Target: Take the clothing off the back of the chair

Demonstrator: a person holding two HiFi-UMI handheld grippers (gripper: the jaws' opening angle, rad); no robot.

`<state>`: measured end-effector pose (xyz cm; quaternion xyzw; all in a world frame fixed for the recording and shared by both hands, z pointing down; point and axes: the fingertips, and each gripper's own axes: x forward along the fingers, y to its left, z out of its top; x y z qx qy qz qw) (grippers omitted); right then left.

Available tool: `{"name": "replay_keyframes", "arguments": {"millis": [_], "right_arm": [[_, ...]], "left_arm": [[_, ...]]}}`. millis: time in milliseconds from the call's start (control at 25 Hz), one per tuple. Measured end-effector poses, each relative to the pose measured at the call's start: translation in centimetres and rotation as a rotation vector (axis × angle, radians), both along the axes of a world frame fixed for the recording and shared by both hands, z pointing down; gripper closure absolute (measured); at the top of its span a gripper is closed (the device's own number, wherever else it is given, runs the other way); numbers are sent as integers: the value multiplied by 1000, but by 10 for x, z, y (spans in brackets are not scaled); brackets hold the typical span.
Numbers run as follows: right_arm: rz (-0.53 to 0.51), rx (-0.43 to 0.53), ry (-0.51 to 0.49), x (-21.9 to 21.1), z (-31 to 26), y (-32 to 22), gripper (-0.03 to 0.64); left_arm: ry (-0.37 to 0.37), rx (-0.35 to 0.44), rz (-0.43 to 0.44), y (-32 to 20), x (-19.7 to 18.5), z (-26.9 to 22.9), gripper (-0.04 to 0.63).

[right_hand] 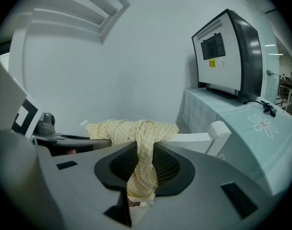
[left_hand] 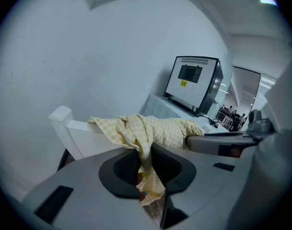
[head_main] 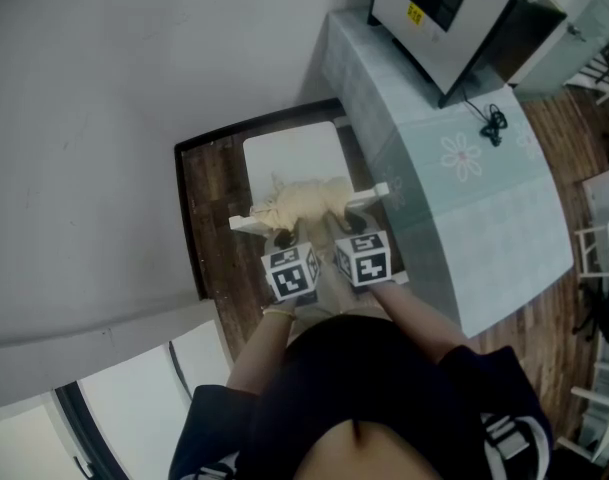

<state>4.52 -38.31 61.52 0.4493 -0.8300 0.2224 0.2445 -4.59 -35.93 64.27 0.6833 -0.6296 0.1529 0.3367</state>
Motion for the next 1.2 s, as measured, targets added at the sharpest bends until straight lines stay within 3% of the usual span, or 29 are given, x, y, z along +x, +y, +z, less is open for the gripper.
{"name": "replay_keyframes", "arguments": {"millis": [1200], "right_arm": [[-24,48,-26,15,-27,59,521]], "left_arm": [[-10,58,-1,56,13,-30,532]]}}
